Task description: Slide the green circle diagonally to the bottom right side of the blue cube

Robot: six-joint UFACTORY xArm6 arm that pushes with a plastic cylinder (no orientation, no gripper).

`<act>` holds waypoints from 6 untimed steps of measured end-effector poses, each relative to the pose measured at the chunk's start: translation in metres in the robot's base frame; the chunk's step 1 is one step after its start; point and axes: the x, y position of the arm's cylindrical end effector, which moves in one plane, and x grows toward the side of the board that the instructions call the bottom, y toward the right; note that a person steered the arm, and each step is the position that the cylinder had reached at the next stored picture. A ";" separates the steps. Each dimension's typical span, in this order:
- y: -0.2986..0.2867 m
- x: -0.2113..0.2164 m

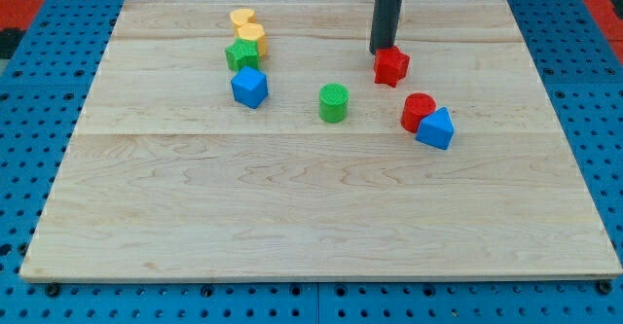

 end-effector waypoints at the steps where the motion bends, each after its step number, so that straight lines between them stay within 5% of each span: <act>1: 0.000 0.020; 6: -0.059 0.044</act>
